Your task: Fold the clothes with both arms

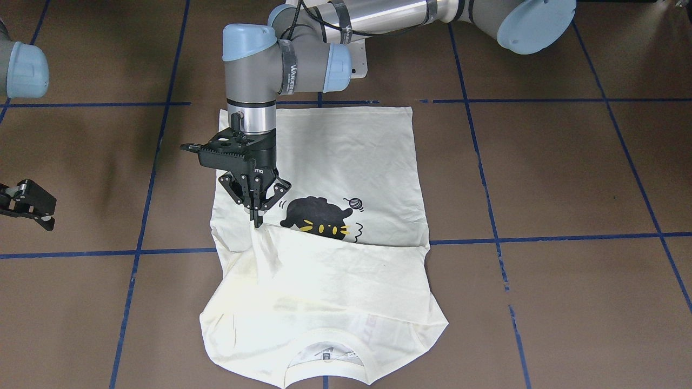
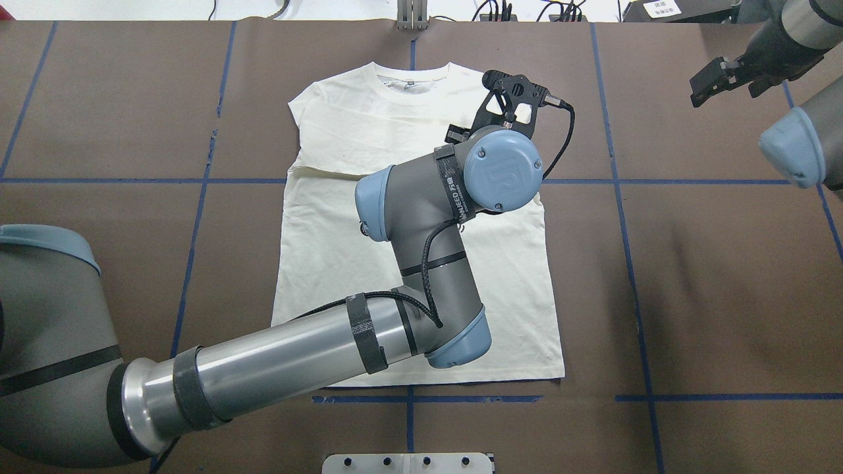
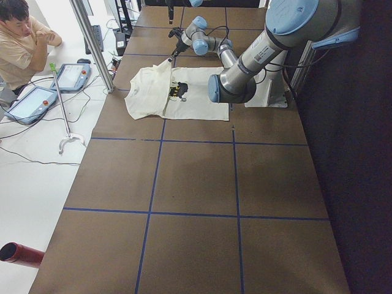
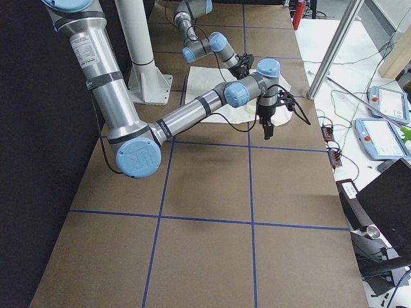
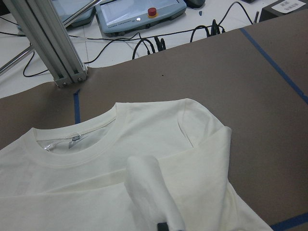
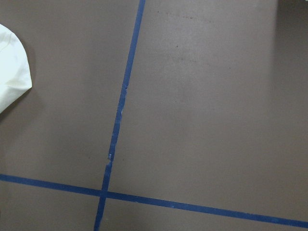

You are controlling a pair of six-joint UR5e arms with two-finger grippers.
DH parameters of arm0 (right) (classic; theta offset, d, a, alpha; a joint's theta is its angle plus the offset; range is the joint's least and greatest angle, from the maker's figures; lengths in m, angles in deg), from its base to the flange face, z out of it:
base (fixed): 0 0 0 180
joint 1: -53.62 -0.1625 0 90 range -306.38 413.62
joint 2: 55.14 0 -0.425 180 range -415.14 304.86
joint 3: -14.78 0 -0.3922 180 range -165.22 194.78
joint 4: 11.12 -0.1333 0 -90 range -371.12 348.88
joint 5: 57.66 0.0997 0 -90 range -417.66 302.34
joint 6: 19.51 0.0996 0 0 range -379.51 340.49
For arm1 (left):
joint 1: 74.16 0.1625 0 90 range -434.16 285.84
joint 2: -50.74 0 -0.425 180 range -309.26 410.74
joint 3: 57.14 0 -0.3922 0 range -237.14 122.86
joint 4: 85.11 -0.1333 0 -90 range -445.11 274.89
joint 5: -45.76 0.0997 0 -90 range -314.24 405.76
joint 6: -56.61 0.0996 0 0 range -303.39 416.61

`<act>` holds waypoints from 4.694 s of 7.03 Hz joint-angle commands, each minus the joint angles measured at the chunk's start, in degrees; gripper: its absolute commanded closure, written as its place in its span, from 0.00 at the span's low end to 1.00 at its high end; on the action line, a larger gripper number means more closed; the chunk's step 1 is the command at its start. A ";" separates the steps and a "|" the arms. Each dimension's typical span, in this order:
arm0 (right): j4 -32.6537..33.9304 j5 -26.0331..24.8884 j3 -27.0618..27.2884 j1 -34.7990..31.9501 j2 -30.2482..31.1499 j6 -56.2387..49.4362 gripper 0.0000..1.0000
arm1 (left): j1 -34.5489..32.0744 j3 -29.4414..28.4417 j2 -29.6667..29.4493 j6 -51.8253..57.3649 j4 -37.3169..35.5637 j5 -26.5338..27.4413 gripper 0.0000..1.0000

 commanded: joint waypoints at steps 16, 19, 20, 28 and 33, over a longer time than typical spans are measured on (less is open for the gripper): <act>-0.49 -34.16 -26.07 32.87 -31.46 21.07 0.02 | -38.53 16.00 29.46 45.19 4.87 -47.57 0.00; -0.49 -38.75 -26.53 33.41 -28.49 8.62 0.04 | -38.01 15.74 29.46 42.18 5.13 -47.57 0.00; -0.49 -39.29 -26.35 33.41 -27.52 5.44 0.05 | -37.92 14.61 29.72 41.49 7.22 -47.57 0.00; -0.84 -37.82 -17.57 25.08 -16.44 -6.37 0.07 | -35.64 13.28 29.72 37.35 11.63 -47.57 0.00; -1.36 -13.84 5.05 21.37 -5.93 17.99 0.00 | -26.35 33.24 43.91 6.39 13.40 -46.69 0.00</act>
